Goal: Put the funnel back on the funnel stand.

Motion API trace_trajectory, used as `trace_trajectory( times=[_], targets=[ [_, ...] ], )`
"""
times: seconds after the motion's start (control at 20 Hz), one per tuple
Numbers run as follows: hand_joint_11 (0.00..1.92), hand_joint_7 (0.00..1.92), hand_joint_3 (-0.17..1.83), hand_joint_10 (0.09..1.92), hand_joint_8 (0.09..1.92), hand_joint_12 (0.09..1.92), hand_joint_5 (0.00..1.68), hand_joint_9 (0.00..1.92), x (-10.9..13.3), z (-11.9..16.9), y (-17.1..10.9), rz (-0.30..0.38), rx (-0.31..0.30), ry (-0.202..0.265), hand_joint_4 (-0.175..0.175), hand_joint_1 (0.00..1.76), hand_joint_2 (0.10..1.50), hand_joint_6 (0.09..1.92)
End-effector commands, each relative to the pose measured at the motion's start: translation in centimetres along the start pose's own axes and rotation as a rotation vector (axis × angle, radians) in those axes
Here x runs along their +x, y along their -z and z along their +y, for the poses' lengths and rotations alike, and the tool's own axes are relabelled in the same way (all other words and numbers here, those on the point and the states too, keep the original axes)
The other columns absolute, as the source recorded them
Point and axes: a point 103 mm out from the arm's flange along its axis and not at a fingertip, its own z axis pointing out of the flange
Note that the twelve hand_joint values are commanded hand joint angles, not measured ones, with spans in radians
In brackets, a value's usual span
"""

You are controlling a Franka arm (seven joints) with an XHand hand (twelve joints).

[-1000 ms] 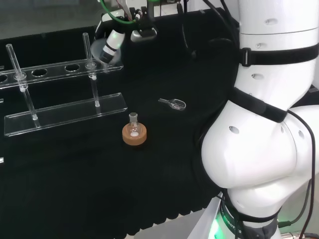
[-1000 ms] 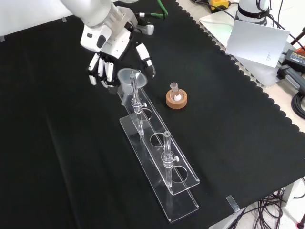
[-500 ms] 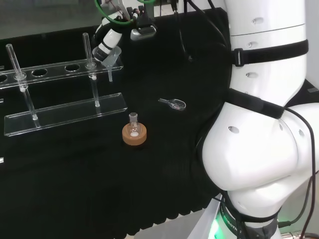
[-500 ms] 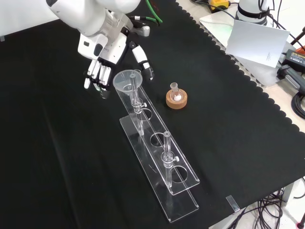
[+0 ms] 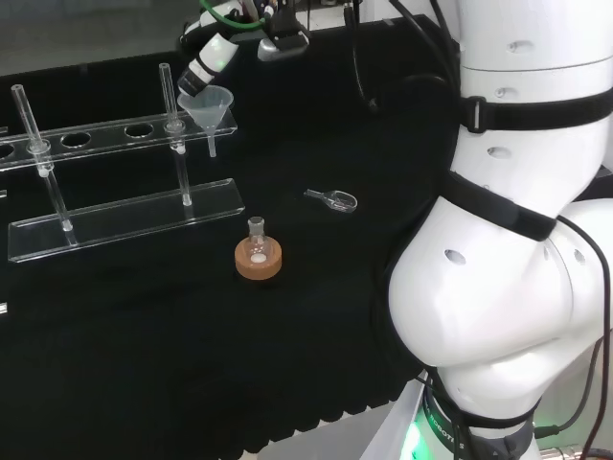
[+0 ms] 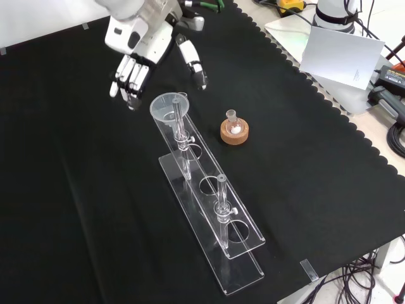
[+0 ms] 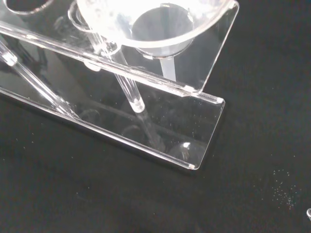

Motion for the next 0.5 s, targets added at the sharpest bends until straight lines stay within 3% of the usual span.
trace_trajectory(
  times=[0.05, 0.5],
  targets=[
    [0.00, 0.15, 0.12, 0.80, 0.58, 0.09, 0.03, 0.00, 0.0, -4.1, 0.9, 0.021, -0.107, -0.028, -0.055, 0.44, 0.66, 0.09],
    [0.00, 0.14, 0.12, 0.79, 0.59, 0.09, 0.02, 0.00, -0.5, -10.4, -1.0, 0.063, -0.177, -0.115, -0.057, 0.45, 0.66, 0.09]
  ],
)
